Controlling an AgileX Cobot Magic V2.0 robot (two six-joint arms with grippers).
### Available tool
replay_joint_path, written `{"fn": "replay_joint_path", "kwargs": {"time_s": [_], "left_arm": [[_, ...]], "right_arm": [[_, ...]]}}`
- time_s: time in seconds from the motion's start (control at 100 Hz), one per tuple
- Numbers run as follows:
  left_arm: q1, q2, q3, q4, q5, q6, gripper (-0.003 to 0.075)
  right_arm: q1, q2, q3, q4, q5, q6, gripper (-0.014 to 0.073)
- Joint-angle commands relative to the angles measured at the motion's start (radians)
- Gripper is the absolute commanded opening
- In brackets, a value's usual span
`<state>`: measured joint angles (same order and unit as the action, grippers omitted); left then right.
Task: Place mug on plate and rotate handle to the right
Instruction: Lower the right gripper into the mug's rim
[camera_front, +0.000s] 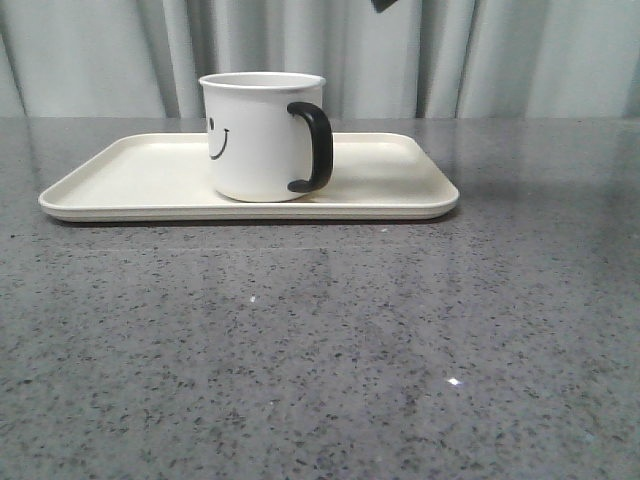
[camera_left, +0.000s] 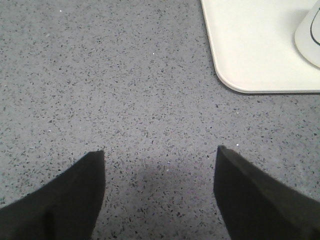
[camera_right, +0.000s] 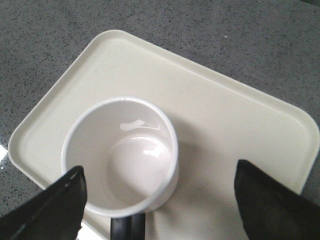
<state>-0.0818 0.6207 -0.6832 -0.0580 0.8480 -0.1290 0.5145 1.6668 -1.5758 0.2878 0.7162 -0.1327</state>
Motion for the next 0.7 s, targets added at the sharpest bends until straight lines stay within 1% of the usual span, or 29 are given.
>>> {"fn": "replay_joint_path", "kwargs": {"time_s": [0.0, 0.13, 0.37, 0.52, 0.59, 0.69], "left_arm": [[0.003, 0.0, -0.025, -0.011, -0.068, -0.01, 0.0463], [0.003, 0.0, -0.025, -0.011, -0.066, -0.01, 0.0463], [0.003, 0.0, -0.025, -0.011, -0.061, -0.01, 0.0463], [0.003, 0.0, -0.025, -0.011, -0.061, -0.01, 0.0463], [0.003, 0.0, -0.025, -0.011, -0.061, -0.01, 0.0463], [0.003, 0.0, -0.025, -0.011, -0.061, -0.01, 0.0463]], "right_arm": [[0.003, 0.011, -0.08, 0.01, -0.032, -0.001, 0.0603], [0.003, 0.085, -0.134, 0.01, 0.013, 0.013, 0.0603], [0.003, 0.155, -0.144, 0.01, 0.012, 0.023, 0.0603], [0.003, 0.166, -0.144, 0.01, 0.007, 0.026, 0.0601], [0.003, 0.166, -0.144, 0.01, -0.001, 0.026, 0.0573], [0.003, 0.166, -0.144, 0.01, -0.009, 0.026, 0.0477]]}}
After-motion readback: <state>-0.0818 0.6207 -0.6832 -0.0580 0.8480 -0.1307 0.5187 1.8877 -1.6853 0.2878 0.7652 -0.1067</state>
